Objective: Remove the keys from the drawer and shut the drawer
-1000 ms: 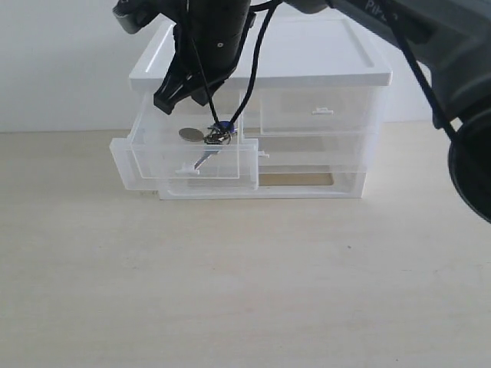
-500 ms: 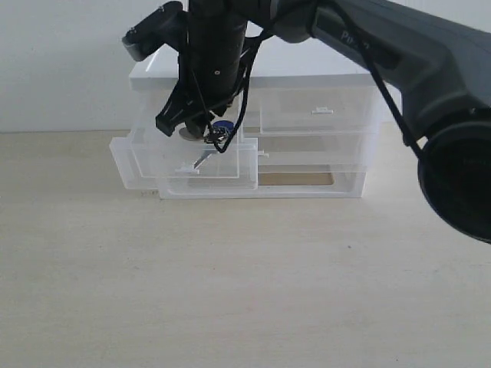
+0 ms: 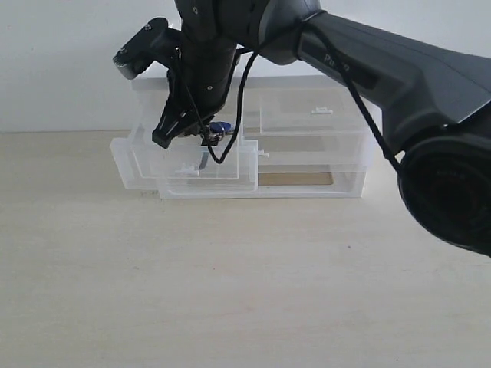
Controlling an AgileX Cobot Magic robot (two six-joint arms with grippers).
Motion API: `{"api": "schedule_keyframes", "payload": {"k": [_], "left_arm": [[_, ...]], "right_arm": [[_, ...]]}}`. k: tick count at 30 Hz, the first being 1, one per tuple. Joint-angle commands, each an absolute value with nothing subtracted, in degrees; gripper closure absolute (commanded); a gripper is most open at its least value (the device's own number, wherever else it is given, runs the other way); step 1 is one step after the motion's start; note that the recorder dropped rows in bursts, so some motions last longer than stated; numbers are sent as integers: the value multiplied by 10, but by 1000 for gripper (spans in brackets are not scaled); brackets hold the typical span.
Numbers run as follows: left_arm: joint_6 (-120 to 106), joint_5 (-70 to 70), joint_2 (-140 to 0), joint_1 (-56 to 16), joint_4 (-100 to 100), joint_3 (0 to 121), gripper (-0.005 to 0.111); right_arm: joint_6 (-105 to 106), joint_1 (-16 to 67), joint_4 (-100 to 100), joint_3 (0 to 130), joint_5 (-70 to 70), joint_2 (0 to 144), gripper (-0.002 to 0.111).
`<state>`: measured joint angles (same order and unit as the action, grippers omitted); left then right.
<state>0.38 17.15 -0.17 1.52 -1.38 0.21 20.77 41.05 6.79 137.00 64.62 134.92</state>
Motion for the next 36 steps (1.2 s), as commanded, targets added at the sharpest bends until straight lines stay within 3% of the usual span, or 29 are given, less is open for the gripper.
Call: {"api": "schedule_keyframes", "payload": {"k": [1, 15, 17, 21, 23, 33, 36], "left_arm": [[5, 169, 0, 17, -13, 0, 102], [5, 169, 0, 17, -13, 0, 102], [5, 169, 0, 17, -13, 0, 102], [5, 169, 0, 17, -13, 0, 102], [5, 169, 0, 17, -13, 0, 102], [5, 169, 0, 17, -13, 0, 102], [5, 169, 0, 17, -13, 0, 102]], "right_arm": [[213, 405, 79, 1367, 619, 1358, 108], [203, 405, 83, 1367, 672, 1320, 107], [207, 405, 83, 1367, 693, 1318, 97], [201, 405, 83, 1367, 699, 1319, 63], [194, 405, 83, 1367, 699, 1319, 53], [189, 405, 98, 1367, 700, 1338, 83], [191, 405, 98, 1367, 700, 1341, 98]]}}
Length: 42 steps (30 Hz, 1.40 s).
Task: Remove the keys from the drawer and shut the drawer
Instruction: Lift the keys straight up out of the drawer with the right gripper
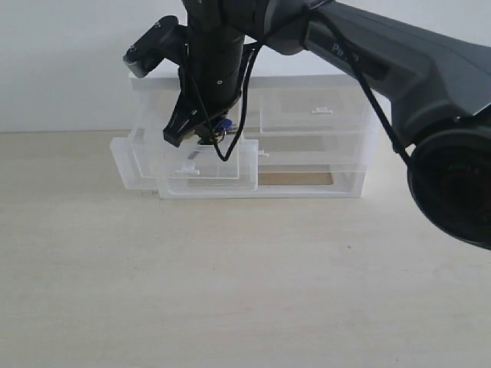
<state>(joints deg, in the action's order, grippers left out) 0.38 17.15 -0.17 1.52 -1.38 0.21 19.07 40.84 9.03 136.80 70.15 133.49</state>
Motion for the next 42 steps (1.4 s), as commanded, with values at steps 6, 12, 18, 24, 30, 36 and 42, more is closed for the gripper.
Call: {"api": "schedule_keyframes", "payload": {"k": [6, 12, 18, 24, 30, 36, 42], "left_arm": [[5, 169, 0, 17, -13, 0, 102], [5, 169, 0, 17, -13, 0, 102], [5, 169, 0, 17, -13, 0, 102], [5, 169, 0, 17, -13, 0, 102], [5, 169, 0, 17, -13, 0, 102], [5, 169, 0, 17, -13, 0, 102], [5, 169, 0, 17, -13, 0, 102]], "right_arm": [[211, 405, 100, 1367, 700, 1341, 108], [211, 406, 104, 1367, 671, 1327, 108], [207, 406, 104, 1367, 661, 1307, 108], [200, 406, 104, 1367, 660, 1286, 108], [199, 416, 108, 1367, 655, 1271, 108], [187, 427, 129, 1367, 650, 1243, 108], [181, 440, 135, 1367, 651, 1214, 108]]}}
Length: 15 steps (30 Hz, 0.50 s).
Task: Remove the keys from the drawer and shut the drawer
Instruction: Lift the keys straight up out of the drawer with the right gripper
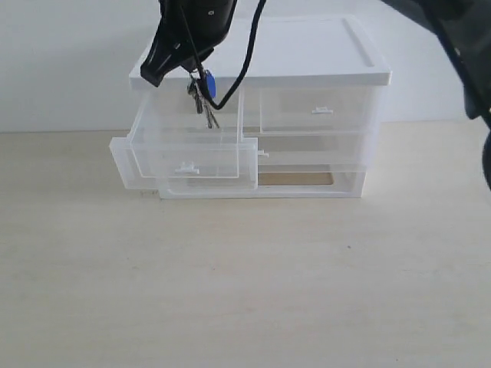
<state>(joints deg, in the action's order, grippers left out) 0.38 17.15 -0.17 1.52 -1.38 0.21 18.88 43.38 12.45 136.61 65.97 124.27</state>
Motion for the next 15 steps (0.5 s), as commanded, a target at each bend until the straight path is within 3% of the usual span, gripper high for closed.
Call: {"api": "schedule_keyframes", "payload": {"k": [1, 15], "left_arm": [[5, 169, 0, 17, -13, 0, 102], [5, 169, 0, 17, -13, 0, 102]], "right_arm": [[177, 440, 135, 1367, 652, 1207, 108], [155, 454, 138, 1367, 700, 1109, 108]]}}
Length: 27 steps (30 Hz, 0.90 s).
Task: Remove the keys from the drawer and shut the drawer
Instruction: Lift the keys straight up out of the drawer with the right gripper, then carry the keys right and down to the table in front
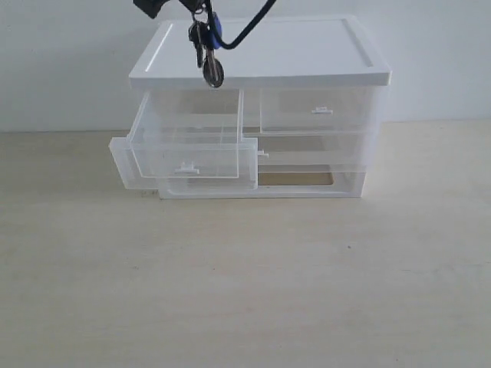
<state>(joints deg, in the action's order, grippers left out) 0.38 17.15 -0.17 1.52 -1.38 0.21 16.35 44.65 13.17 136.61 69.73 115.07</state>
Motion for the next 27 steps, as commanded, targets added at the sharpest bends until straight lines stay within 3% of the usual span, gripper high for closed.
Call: {"api": "schedule_keyframes", "payload": {"k": [1, 17, 27], "left_arm": [[5, 169, 0, 17, -13, 0, 102], [5, 169, 0, 17, -13, 0, 102], [5, 169, 0, 17, -13, 0, 102]], "right_arm": [[153, 457, 137, 1367, 700, 1099, 108], [100, 464, 110, 1356, 700, 978, 108], [38, 463, 194, 1066, 700, 826, 108]]}}
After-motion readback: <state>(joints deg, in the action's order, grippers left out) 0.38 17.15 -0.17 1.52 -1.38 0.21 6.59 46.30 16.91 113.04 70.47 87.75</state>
